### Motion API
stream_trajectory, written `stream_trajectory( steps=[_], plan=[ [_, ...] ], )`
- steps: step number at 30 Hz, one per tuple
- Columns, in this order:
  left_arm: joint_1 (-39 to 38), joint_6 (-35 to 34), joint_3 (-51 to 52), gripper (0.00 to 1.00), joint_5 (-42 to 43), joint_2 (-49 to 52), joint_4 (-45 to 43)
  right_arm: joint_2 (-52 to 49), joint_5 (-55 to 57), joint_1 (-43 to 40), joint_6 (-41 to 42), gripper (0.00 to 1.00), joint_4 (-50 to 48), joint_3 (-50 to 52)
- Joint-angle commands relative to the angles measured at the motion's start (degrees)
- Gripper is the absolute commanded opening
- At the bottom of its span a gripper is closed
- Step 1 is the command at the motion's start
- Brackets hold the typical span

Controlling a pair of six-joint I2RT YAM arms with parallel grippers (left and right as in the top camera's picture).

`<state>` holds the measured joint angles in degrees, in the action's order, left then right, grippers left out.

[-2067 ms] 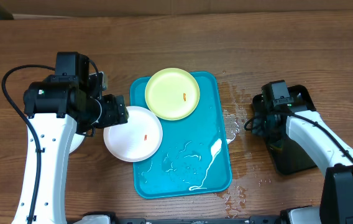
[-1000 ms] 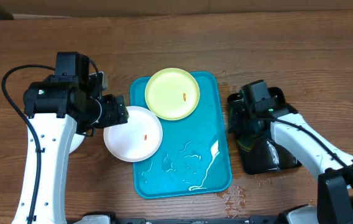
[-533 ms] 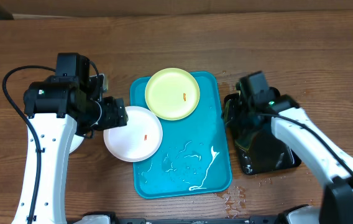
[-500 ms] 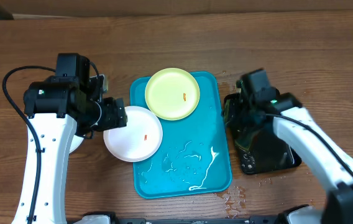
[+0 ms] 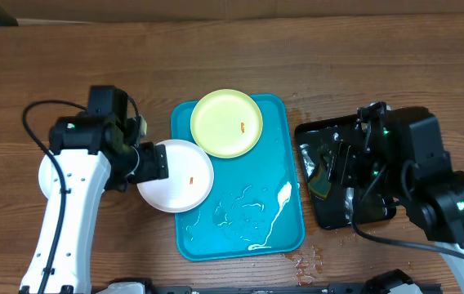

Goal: Clean dirty plates on tray and stack at the side
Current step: 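Slide the pink plate right to the tray center with the left gripper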

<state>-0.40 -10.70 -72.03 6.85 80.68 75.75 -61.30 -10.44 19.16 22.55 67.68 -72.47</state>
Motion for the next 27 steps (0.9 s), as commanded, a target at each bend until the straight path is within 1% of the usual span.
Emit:
stream_trajectory(
  steps=[1, 3, 5, 7, 10, 12, 16, 19, 21, 24, 25, 26, 27],
  plan=[
    [-0.13, -1.62, 1.99, 0.78, -1.03, -0.15, -0.22, -3.76, 5.95, -0.20, 1.36, 0.57, -0.07, 3.52],
    [0.66, -3.82, 1.68, 0.81, -4.68, -0.63, -0.07, -6.40, 6.95, -0.20, 3.43, 0.52, -0.07, 5.42],
    [1.95, -4.35, 1.70, 0.86, -8.44, -1.01, -0.76, -9.35, 7.26, -0.22, 4.39, 0.52, -0.31, 6.69],
    [3.10, -4.31, 2.12, 0.88, -11.91, -0.81, -1.84, -12.15, 7.37, -0.20, 6.05, 0.53, -0.55, 7.23],
    [3.98, -4.28, 4.55, 0.83, -15.30, -0.24, -5.40, -15.26, 7.17, -0.09, 6.45, 0.52, -1.16, 7.28],
    [4.15, -4.31, 8.46, 0.79, -15.06, 0.98, -11.23, -16.79, 6.95, -0.09, 6.43, 0.51, -1.38, 7.28],
    [4.15, -2.86, 12.52, 0.79, -14.97, 3.52, -18.25, -16.83, 6.93, -0.09, 6.43, 0.51, -1.40, 7.28],
    [4.15, -1.40, 13.51, 0.74, -14.95, 6.12, -21.11, -16.83, 6.93, -0.09, 6.40, 0.50, -1.29, 7.28],
    [4.15, -0.33, 13.53, 0.66, -14.21, 8.52, -22.34, -16.83, 6.93, -0.09, 6.40, 0.50, -1.18, 7.28],
    [4.15, 1.09, 13.53, 0.43, -12.09, 11.82, -22.86, -16.83, 6.93, -0.09, 6.40, 0.50, -1.18, 7.28],
    [4.15, 1.11, 13.53, 0.33, -11.10, 12.79, -22.77, -16.83, 6.93, -0.09, 6.40, 0.50, -1.18, 7.28],
    [4.15, 1.88, 13.53, 0.15, -9.97, 13.79, -22.29, -16.83, 6.93, -0.09, 6.40, 0.50, -1.18, 7.28],
    [4.15, 2.75, 13.53, 0.04, -9.51, 14.34, -21.68, -16.83, 6.93, -0.09, 6.40, 0.50, -1.20, 7.28]
  ],
)
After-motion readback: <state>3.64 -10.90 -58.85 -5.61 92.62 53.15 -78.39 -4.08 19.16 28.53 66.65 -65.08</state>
